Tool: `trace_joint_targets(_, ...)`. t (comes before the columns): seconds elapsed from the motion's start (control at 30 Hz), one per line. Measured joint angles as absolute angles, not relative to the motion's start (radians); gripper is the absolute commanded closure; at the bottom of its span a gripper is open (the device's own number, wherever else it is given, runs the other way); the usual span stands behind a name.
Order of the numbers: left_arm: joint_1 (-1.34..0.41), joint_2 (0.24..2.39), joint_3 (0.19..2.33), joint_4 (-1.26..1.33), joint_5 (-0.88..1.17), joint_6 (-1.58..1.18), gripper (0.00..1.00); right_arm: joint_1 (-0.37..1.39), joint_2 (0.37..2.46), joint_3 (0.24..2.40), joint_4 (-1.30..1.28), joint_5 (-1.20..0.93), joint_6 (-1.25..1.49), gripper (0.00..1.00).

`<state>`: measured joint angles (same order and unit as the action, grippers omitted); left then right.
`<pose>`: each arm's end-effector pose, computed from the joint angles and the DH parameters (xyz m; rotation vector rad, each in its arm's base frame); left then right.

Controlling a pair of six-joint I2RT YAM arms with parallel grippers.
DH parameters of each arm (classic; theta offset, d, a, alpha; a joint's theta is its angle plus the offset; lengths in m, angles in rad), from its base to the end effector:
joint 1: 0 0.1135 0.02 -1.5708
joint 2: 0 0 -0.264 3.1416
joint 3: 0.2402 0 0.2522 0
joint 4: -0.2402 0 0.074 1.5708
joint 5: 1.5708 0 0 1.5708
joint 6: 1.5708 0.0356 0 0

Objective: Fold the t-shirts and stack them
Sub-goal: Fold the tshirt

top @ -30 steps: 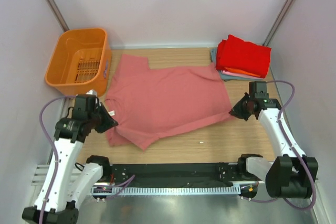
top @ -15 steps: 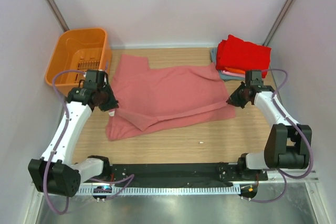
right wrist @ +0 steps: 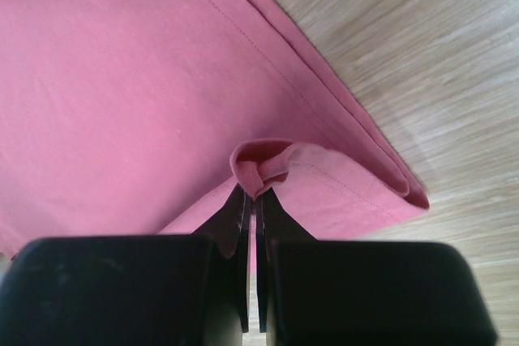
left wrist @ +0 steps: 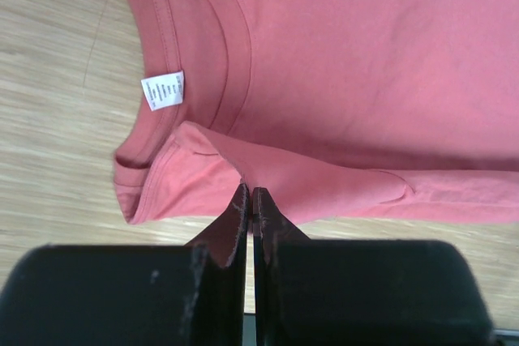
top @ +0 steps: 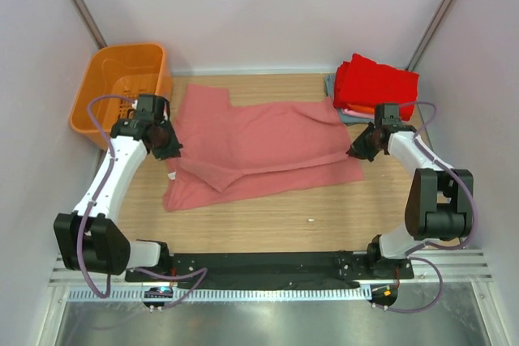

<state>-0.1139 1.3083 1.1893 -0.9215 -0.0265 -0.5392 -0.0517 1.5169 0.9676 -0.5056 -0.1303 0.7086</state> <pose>0.2557 -0.0283 0.3044 -0.5631 2.5631 -0.1957 0.2998 -0.0109 0.2053 0.9472 2.4942 0.3918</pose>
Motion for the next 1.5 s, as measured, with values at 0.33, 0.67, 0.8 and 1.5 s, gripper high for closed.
trace_joint_targets(0.33, -0.093, 1.443, 1.231, -0.889, -0.042, -0.519, 1.0, -0.045, 1.623, 1.024, -0.474, -0.141, 0.708, 0.99)
trace_joint_targets(0.67, -0.075, 1.655, 1.419, -0.905, -0.07, -0.514, 0.42, -0.041, 1.783, 1.283, -0.511, -0.146, 0.669, 0.17)
trace_joint_targets(0.8, -0.075, 1.605, 1.443, -0.92, -0.069, -0.536, 0.33, -0.041, 1.74, 1.33, -0.524, -0.117, 0.643, 0.13)
trace_joint_targets(1.5, -0.076, 0.939, 0.698, -0.837, 0.072, -0.833, 0.25, -0.091, 1.379, 0.71, -0.508, -0.081, 0.638, 0.21)
